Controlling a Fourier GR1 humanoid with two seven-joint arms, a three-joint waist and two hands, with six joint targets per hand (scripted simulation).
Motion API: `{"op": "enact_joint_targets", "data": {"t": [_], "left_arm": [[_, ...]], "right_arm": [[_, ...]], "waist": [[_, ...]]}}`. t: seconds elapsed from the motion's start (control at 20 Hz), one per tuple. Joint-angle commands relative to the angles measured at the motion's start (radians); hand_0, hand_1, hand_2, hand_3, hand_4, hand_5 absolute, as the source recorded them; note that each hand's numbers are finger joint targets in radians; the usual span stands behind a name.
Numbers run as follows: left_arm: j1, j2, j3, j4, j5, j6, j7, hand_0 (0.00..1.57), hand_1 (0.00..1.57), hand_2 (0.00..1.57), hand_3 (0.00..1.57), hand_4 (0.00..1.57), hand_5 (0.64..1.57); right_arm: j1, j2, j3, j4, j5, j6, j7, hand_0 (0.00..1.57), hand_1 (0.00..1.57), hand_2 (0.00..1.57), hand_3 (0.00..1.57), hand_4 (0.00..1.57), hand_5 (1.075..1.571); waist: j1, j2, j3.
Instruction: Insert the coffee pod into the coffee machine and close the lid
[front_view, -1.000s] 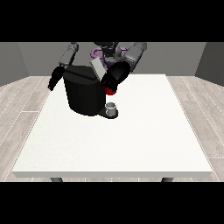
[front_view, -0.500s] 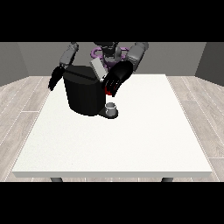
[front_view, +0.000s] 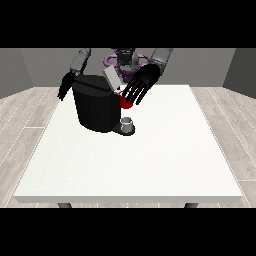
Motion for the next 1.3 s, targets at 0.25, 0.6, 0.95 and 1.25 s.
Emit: {"op": "enact_joint_targets", "data": {"t": [0.25, 0.6, 0.95, 1.25], "left_arm": [[0.22, -0.124, -0.021, -0.011, 0.025, 0.003, -0.025, 0.0, 0.0, 0.08, 0.0, 0.0, 1.571], [0.356, -0.329, 0.231, -0.012, 0.359, -0.04, -0.085, 0.0, 0.0, 0.0, 0.0, 0.42, 1.571], [0.599, -0.478, 0.311, 0.043, 0.482, -0.066, -0.099, 0.0, 0.0, 0.0, 0.0, 0.42, 1.571], [0.662, -0.488, 0.282, -0.018, 0.498, -0.098, -0.07, 0.0, 0.0, 0.0, 0.0, 0.39, 1.571]], "right_arm": [[0.18, 0.024, -0.005, 0.032, -0.02, 0.001, -0.06, 0.0, 0.0, 0.0, 0.0, 0.0, 1.571], [0.254, 0.007, -0.046, 0.062, -0.045, 0.003, -0.061, 0.0, 0.0, 0.0, 0.0, 0.0, 1.571], [0.245, 0.011, -0.024, -0.027, -0.12, 0.11, 0.004, 0.0, 0.0, 0.0, 0.0, 0.0, 1.571], [0.221, -0.087, -0.031, -0.042, -0.108, 0.185, -0.056, 0.0, 0.0, 0.0, 0.0, 0.15, 1.571]], "waist": [[0.11, -0.202, -0.0005], [0.251, -0.381, -0.0039], [0.346, -0.6, -0.0023], [0.425, -0.597, -0.0002]]}}
